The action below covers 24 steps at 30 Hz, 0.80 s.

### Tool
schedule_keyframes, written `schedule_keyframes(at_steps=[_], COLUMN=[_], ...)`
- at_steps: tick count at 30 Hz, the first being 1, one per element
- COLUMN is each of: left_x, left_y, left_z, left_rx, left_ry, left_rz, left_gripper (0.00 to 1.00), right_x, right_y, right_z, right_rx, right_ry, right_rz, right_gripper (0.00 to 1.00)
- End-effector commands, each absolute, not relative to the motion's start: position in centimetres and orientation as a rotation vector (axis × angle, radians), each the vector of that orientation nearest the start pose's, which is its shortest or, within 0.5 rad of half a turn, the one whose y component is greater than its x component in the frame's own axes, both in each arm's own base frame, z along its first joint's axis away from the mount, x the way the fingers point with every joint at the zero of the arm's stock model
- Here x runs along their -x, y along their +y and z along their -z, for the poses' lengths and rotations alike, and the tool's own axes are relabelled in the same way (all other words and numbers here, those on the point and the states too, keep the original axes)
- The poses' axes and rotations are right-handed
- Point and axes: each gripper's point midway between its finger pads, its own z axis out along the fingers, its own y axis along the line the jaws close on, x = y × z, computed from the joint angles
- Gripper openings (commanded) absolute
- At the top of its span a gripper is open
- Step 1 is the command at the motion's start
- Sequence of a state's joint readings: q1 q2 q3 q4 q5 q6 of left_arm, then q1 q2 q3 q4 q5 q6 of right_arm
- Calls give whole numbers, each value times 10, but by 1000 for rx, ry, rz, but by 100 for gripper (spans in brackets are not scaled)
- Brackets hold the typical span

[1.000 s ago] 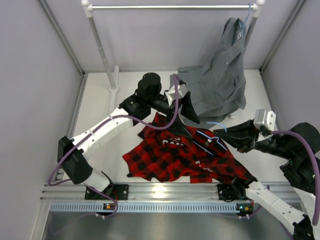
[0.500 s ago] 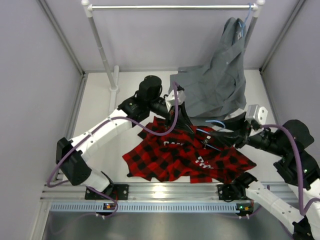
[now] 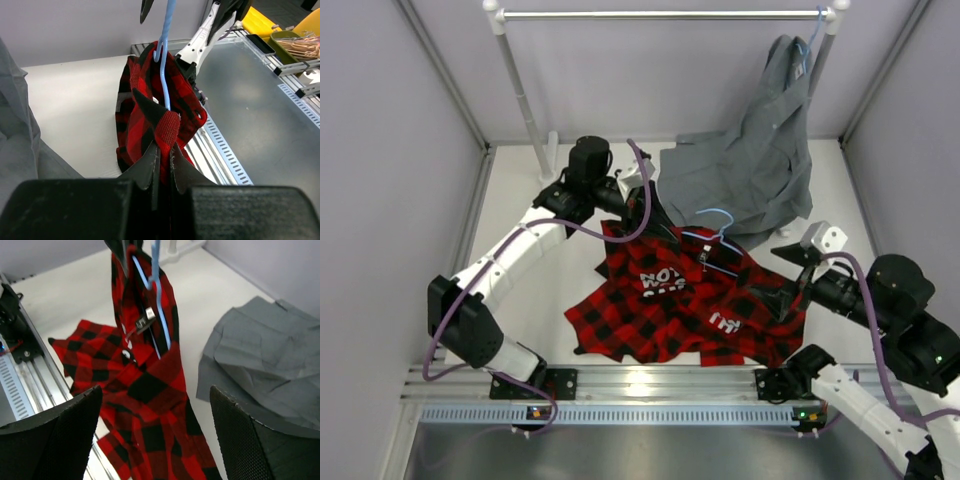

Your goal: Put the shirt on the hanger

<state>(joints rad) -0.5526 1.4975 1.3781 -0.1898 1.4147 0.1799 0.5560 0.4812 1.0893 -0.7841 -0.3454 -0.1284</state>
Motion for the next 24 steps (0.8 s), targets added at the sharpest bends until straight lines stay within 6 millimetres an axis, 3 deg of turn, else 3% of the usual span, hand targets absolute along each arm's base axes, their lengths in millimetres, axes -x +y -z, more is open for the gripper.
schedule_keyframes(at_steps=[1, 7, 13, 17, 24], left_x=[-177, -169, -160, -154, -148], left_y=[-313, -307, -301, -298, -295], left_z=[-361, -367, -375, -379, -384], left_rx=[-1583, -1606, -1628, -1638, -1649], left_ry=[962, 931, 888, 862, 837], left_rz=[1641, 1690, 1703, 1696, 1689], left_gripper=[0, 0, 0, 0, 0], right_x=[-134, -137, -130, -130, -131], right_y=[129, 142, 165, 177, 194], right_z=[-314, -322, -312, -321, -317], right_rx=[861, 951, 1065, 1077, 1124], right_ry=[1706, 1674, 1661, 1579, 1488], right_rz=[-508, -531, -668, -725, -798], right_gripper=[78, 71, 64, 50, 32])
